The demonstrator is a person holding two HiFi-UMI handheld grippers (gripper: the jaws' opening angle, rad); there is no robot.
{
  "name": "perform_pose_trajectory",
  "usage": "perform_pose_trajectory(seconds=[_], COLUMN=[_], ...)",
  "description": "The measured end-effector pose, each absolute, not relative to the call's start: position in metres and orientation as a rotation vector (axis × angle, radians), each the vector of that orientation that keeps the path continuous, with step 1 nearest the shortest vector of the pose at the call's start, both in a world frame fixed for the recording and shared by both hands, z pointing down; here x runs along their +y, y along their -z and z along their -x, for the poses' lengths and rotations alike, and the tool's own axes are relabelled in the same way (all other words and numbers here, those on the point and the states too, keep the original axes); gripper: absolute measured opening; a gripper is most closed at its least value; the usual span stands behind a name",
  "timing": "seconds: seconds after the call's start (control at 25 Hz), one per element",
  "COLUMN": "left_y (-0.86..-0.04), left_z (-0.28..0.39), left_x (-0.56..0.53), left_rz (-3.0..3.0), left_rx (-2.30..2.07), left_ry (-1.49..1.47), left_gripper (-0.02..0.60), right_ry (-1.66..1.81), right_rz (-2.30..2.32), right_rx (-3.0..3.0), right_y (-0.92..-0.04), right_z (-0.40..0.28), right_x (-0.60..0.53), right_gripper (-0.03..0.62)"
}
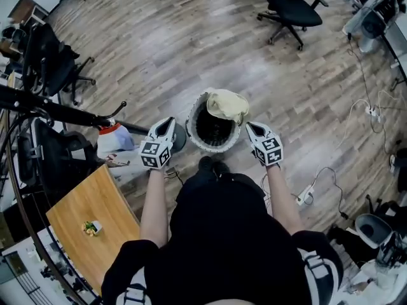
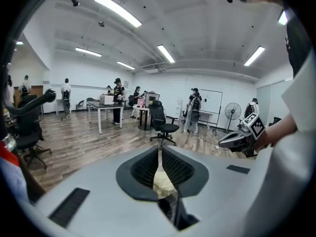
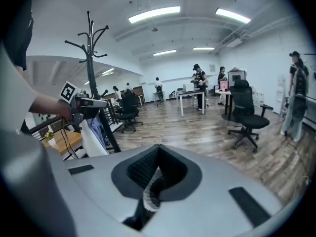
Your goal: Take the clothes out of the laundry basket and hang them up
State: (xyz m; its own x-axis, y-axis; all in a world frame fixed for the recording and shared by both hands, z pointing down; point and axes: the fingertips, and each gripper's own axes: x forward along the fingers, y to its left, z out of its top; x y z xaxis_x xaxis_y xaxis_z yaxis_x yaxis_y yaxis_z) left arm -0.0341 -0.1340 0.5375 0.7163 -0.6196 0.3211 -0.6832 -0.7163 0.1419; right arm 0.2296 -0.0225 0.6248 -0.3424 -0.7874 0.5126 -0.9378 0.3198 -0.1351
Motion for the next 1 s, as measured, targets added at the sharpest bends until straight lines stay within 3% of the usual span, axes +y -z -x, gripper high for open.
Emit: perform_pose_trajectory(seconds=[1.0], left_y=[-0.563], left_z=[0.026], left_x=[-0.210], left_rz=[-2.758], left_rx=[-0.705], left_ry=[-0.415], left_gripper=[0.040], right_ry=[-0.601], right_rz=[-1.783], right_rx=[-2.036], right_y=[-0.626], right_z=[-0.224], right_x=[-0.054], right_gripper=[0.008])
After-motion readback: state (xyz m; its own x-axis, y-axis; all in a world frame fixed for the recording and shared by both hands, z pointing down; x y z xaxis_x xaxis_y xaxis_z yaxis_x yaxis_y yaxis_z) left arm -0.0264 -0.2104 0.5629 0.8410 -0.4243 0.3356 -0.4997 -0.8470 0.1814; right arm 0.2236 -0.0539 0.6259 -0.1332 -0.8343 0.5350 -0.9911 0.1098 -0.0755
